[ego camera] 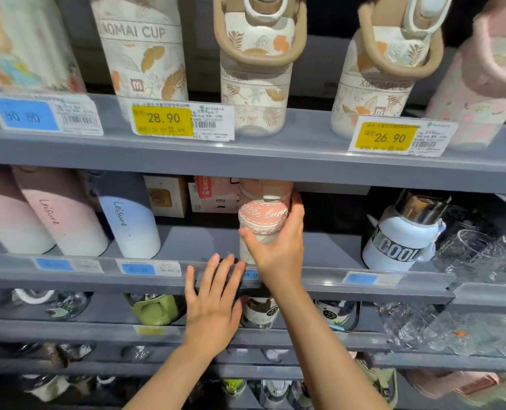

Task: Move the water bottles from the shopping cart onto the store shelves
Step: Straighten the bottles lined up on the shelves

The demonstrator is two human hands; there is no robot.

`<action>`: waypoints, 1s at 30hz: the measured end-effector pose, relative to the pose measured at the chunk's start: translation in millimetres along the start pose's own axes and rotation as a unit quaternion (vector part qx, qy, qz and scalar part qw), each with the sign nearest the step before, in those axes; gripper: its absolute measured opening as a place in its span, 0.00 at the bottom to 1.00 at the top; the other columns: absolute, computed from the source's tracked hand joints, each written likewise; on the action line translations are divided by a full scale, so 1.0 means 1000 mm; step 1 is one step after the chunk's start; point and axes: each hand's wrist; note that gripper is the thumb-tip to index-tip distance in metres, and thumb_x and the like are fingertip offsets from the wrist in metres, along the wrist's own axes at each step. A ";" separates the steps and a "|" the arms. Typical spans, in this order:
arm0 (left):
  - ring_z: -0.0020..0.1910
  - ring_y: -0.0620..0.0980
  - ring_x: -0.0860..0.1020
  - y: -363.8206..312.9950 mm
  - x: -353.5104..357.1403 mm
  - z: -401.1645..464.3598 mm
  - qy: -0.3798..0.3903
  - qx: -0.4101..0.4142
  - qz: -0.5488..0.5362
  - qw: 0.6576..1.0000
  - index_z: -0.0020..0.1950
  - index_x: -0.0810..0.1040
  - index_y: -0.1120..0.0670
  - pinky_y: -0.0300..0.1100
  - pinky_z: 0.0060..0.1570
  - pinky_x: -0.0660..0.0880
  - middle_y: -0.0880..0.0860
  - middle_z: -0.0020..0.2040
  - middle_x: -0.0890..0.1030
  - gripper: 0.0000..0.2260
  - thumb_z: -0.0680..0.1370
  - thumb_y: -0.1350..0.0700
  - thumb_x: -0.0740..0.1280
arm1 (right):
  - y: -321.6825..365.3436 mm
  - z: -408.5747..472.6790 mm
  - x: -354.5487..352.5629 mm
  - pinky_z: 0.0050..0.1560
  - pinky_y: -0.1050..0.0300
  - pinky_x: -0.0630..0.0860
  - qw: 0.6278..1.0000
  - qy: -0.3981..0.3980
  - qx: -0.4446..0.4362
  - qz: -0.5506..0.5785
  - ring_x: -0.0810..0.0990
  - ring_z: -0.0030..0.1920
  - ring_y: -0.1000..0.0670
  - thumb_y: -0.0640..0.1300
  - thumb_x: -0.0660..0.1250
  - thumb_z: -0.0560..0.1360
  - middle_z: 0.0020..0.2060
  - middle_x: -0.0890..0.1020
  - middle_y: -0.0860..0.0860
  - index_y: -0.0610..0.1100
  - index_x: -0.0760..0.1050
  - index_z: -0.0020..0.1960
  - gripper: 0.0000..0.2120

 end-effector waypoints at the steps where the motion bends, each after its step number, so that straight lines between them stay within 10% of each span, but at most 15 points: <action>1: 0.75 0.54 0.56 0.000 0.000 0.000 0.000 -0.001 -0.001 1.000 0.75 0.60 0.53 0.64 0.71 0.49 0.54 0.72 0.65 0.29 0.74 0.51 0.60 | -0.001 0.002 -0.001 0.52 0.46 0.74 1.000 -0.002 0.002 -0.011 0.73 0.53 0.46 0.47 0.79 0.65 0.54 0.72 0.47 0.41 0.63 0.62 0.34; 15: 0.74 0.55 0.56 -0.002 0.006 0.001 0.008 -0.012 0.012 1.000 0.73 0.62 0.53 0.64 0.71 0.49 0.54 0.71 0.65 0.26 0.76 0.45 0.59 | -0.017 0.010 -0.030 0.52 0.59 0.69 0.997 -0.039 0.038 -0.055 0.71 0.62 0.49 0.49 0.80 0.63 0.62 0.70 0.50 0.44 0.59 0.72 0.45; 23: 0.75 0.54 0.55 0.000 -0.003 0.002 0.035 -0.002 -0.010 0.999 0.78 0.52 0.50 0.61 0.72 0.46 0.54 0.74 0.62 0.32 0.77 0.46 0.59 | -0.030 -0.009 -0.031 0.67 0.45 0.70 0.998 -0.056 0.019 -0.022 0.66 0.71 0.48 0.46 0.77 0.68 0.72 0.64 0.47 0.50 0.52 0.76 0.45; 30: 0.76 0.54 0.57 0.047 -0.034 -0.017 0.027 -0.019 -0.160 0.987 0.75 0.59 0.49 0.58 0.73 0.55 0.55 0.74 0.61 0.27 0.78 0.51 0.63 | 0.000 -0.059 -0.003 0.56 0.61 0.70 0.985 -0.125 -0.115 -0.022 0.74 0.54 0.46 0.45 0.68 0.73 0.56 0.72 0.51 0.42 0.66 0.65 0.22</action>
Point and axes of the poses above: each hand's wrist, its own z-axis towards the middle knuckle, its own x-axis out of the palm, y = z × x
